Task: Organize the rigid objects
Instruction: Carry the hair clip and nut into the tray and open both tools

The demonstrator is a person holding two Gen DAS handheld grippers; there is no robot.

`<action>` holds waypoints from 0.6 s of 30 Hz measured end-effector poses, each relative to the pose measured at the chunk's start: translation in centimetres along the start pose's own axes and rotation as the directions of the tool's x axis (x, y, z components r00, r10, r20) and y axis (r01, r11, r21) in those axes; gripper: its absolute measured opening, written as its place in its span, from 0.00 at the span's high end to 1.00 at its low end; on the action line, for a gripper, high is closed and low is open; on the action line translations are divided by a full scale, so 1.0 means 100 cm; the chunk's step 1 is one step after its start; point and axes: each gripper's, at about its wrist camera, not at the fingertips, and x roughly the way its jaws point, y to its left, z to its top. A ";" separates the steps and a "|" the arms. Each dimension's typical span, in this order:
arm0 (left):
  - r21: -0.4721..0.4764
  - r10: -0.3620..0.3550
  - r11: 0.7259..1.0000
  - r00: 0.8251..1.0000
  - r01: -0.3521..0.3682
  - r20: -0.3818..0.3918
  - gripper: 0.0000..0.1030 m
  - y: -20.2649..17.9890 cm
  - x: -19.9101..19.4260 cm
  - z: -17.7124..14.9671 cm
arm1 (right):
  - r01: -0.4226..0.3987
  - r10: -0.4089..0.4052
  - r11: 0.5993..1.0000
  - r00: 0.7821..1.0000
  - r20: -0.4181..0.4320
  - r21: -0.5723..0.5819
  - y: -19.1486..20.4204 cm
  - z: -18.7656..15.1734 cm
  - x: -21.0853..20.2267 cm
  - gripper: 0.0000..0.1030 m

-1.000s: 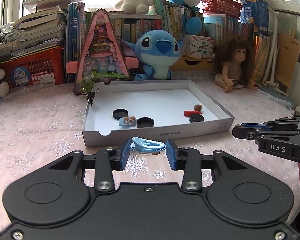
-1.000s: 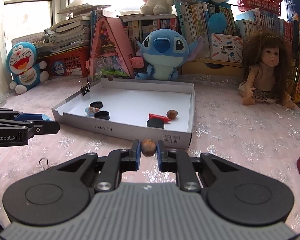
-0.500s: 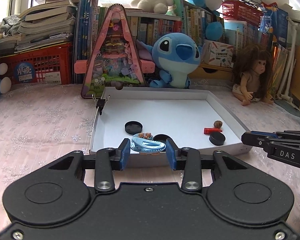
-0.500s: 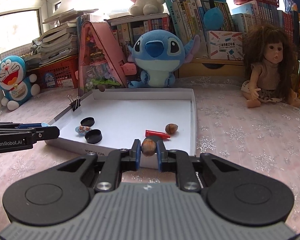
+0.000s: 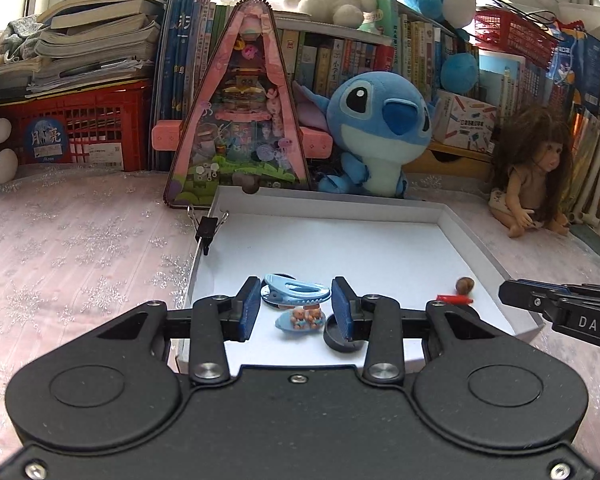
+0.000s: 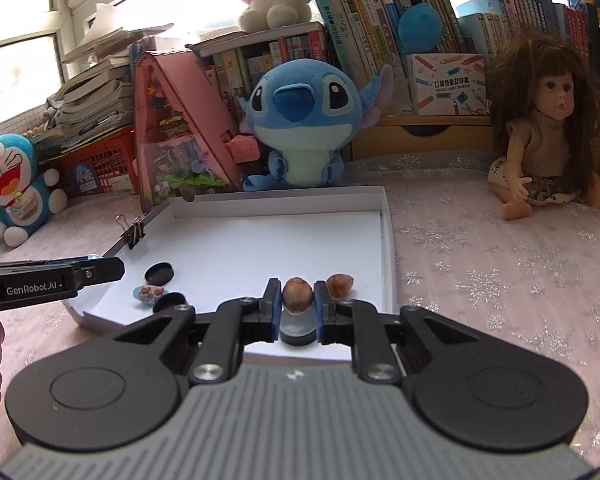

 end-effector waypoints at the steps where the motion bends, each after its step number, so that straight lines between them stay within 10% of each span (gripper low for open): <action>1: 0.000 0.004 1.000 1.000 -0.004 0.002 0.65 0.000 0.003 0.002 | 0.001 -0.001 1.000 1.000 -0.001 0.009 -0.002 0.002 0.003 0.80; 18: 0.024 0.045 0.999 0.998 -0.044 -0.039 0.65 -0.026 0.079 0.027 | 0.017 -0.015 0.999 0.998 -0.057 0.037 -0.001 0.016 0.070 0.80</action>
